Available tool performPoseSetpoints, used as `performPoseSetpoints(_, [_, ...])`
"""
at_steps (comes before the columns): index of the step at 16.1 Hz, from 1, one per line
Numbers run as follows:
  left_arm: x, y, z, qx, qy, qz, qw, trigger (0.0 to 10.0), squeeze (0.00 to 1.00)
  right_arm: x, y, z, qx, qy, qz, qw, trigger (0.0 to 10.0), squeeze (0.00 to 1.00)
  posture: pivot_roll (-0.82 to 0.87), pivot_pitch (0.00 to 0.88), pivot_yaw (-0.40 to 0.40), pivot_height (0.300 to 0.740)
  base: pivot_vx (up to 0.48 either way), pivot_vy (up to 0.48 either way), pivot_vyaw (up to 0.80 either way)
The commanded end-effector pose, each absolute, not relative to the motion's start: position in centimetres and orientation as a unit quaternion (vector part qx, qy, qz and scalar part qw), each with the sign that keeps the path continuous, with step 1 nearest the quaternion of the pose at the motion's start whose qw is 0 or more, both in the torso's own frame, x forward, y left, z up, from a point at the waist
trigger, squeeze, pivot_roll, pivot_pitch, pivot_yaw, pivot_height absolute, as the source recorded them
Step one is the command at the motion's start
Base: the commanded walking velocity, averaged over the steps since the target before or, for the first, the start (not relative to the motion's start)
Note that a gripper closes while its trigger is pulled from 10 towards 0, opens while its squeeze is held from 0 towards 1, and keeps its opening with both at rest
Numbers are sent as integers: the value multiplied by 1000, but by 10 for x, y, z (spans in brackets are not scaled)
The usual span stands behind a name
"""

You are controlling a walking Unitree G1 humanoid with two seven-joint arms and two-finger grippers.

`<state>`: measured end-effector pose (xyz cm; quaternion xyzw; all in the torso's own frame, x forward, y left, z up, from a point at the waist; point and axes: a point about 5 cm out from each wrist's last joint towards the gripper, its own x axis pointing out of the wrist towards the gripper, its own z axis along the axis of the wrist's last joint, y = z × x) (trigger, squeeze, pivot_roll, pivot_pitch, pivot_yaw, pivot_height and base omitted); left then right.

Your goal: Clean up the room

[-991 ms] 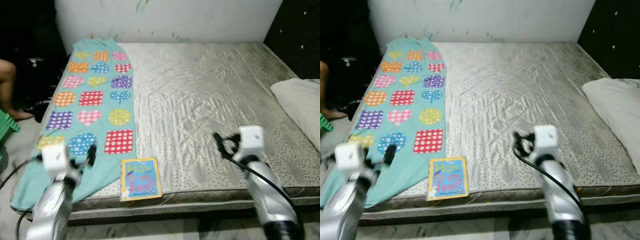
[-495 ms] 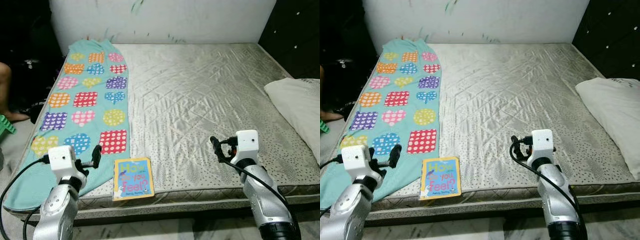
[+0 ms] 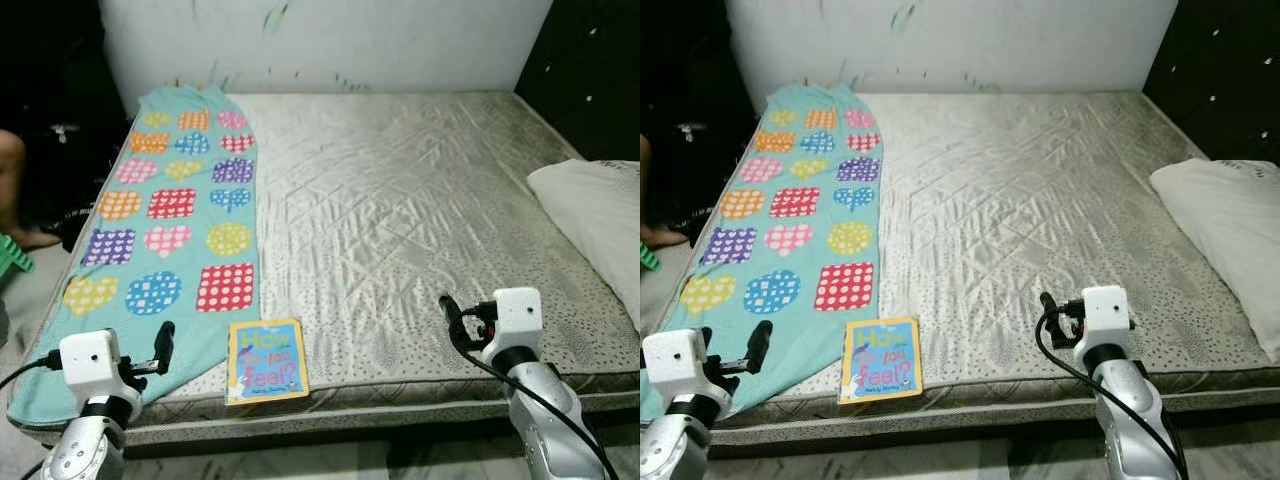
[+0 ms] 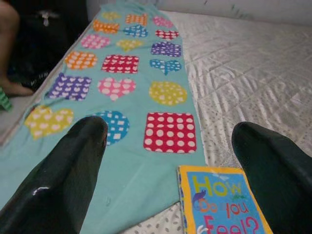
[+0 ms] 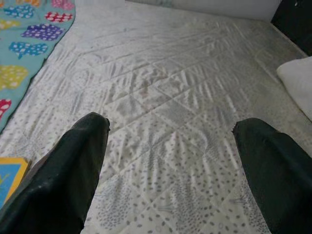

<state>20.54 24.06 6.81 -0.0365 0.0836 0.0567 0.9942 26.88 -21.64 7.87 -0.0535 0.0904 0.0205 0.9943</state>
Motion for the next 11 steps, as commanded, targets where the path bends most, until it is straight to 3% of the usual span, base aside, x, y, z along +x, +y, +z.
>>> performPoseSetpoints(1, [208,241,72,-25,78,47,995,10000,0,274,-212,84,-53,86,29,995,10000,0,-33,16,-10,740,0,0,0])
performPoseSetpoints(11, [220,224,77,-46,78,15,996,10000,0,270,-192,85,-50,88,95,990,10000,0,-39,83,-15,740,0,0,0])
